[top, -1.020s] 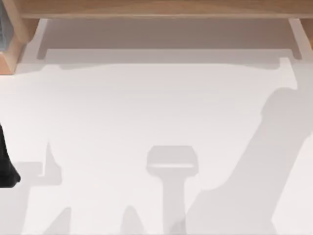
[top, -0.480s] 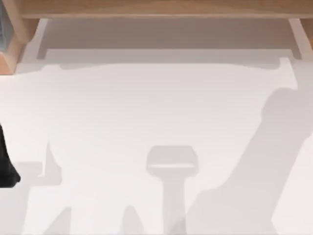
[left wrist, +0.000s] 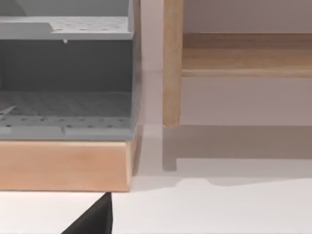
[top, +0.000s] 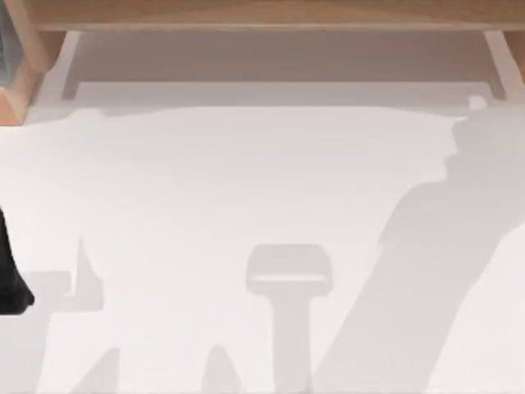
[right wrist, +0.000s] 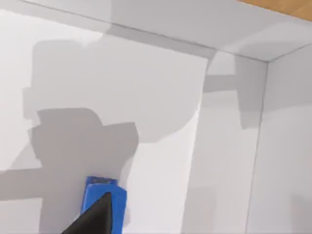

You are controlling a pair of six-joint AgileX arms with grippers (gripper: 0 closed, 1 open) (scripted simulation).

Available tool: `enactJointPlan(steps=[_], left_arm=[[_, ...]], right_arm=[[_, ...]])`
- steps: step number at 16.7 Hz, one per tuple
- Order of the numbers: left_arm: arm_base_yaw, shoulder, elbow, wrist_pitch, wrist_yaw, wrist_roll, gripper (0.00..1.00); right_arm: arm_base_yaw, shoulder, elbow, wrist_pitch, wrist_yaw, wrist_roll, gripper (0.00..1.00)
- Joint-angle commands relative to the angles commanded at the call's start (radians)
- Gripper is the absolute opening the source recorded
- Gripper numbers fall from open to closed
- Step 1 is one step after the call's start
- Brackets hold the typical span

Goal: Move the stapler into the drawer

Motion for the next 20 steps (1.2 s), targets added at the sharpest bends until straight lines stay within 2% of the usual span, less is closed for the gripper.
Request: enactJointPlan(steps=[3,7,13,17,20], left_arm=[[0.0,0.0,0.0,0.0,0.0,0.0,1.0],[0.0,0.0,0.0,0.0,0.0,0.0,1.0],[0.0,0.0,0.0,0.0,0.0,0.0,1.0],[0.0,0.0,0.0,0.0,0.0,0.0,1.0],[0.0,0.0,0.0,0.0,0.0,0.0,1.0]], right_arm=[[-0.097,-0.089,-0.135,0.287,-0.019,-0.152,1.0],[-0.257,-0.158,-0.405,0.788,-0.059,-0.379,1.0],[-0.462,-0.18,-0.898,1.607,-0.202,-0.708,1.0],[-0.474,-0.165,-1.225,2.051,-0.355,-0.851,1.0],[-0.419,-0.166,-1.427,2.281,-0.481,-0.91,1.0]])
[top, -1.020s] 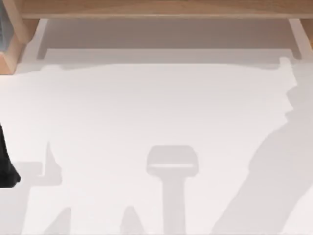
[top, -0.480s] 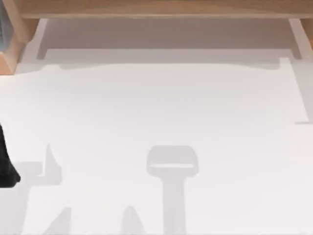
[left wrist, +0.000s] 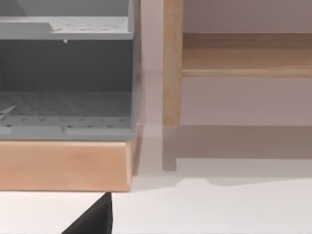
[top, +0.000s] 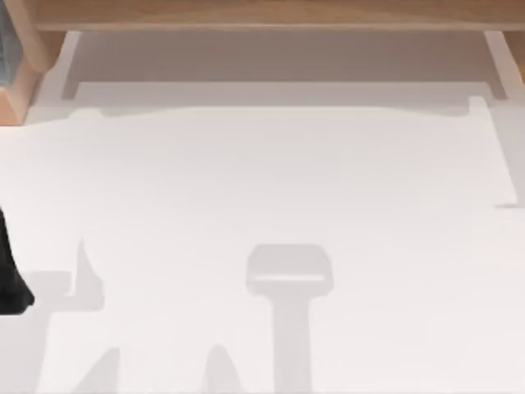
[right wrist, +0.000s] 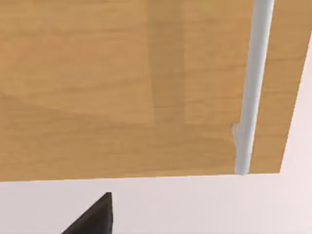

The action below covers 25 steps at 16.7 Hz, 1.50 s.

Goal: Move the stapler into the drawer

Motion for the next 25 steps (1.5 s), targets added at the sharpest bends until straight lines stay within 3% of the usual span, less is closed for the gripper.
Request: enactJointPlan(steps=[5,20,25], left_arm=[[0.0,0.0,0.0,0.0,0.0,0.0,1.0],[0.0,0.0,0.0,0.0,0.0,0.0,1.0],[0.0,0.0,0.0,0.0,0.0,0.0,1.0]], right_arm=[[0.103,-0.025,-0.171,0.179,-0.139,-0.032,1.0],[0.165,-0.001,-0.096,0.128,-0.084,-0.034,1.0],[0.165,-0.001,-0.096,0.128,-0.084,-0.034,0.62]])
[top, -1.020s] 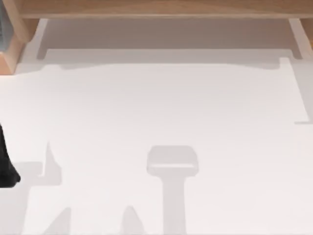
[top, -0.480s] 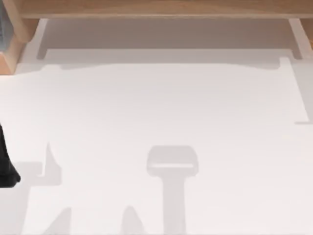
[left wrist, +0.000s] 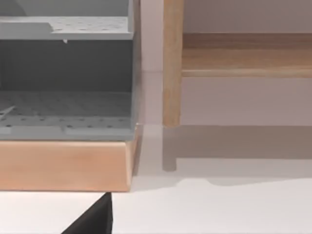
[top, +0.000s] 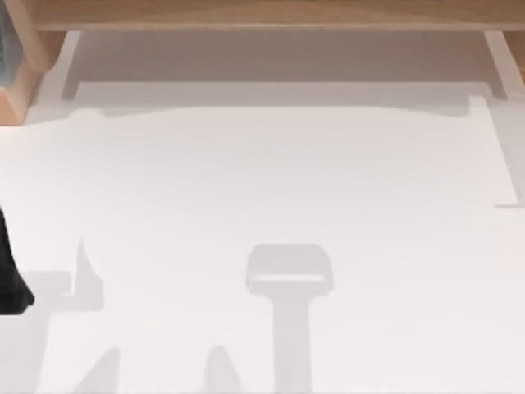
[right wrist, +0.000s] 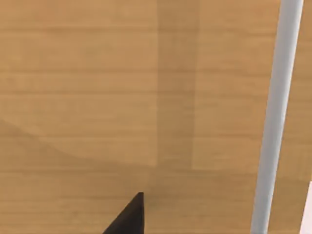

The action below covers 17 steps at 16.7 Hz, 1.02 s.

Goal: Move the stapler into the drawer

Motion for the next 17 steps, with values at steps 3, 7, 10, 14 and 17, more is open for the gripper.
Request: enactJointPlan(steps=[3,7,10,14,17], left_arm=[[0.0,0.0,0.0,0.0,0.0,0.0,1.0],[0.0,0.0,0.0,0.0,0.0,0.0,1.0],[0.0,0.0,0.0,0.0,0.0,0.0,1.0],[0.0,0.0,0.0,0.0,0.0,0.0,1.0],[0.0,0.0,0.0,0.0,0.0,0.0,1.0]], right_arm=[[0.0,0.0,0.0,0.0,0.0,0.0,0.4],[0.0,0.0,0.0,0.0,0.0,0.0,0.1],[0.0,0.0,0.0,0.0,0.0,0.0,0.0],[0.0,0.0,0.0,0.0,0.0,0.0,0.0],[-0.002,0.002,-0.001,-0.002,0.001,0.002,0.0]])
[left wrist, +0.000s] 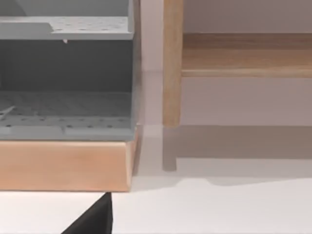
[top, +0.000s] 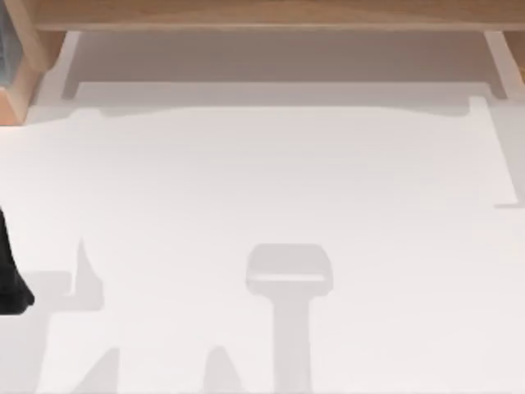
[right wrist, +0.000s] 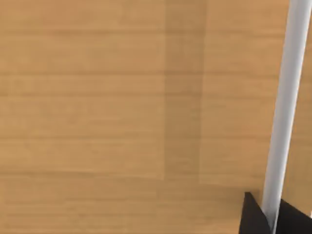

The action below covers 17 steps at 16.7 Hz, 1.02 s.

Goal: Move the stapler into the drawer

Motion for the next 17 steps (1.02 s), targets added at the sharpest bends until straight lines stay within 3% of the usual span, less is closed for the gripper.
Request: enactJointPlan(steps=[10,17], left_arm=[[0.0,0.0,0.0,0.0,0.0,0.0,1.0],[0.0,0.0,0.0,0.0,0.0,0.0,1.0]], right_arm=[[0.113,0.079,0.212,-0.135,0.114,-0.002,0.0],[0.133,0.106,0.252,-0.174,0.134,0.001,0.0]])
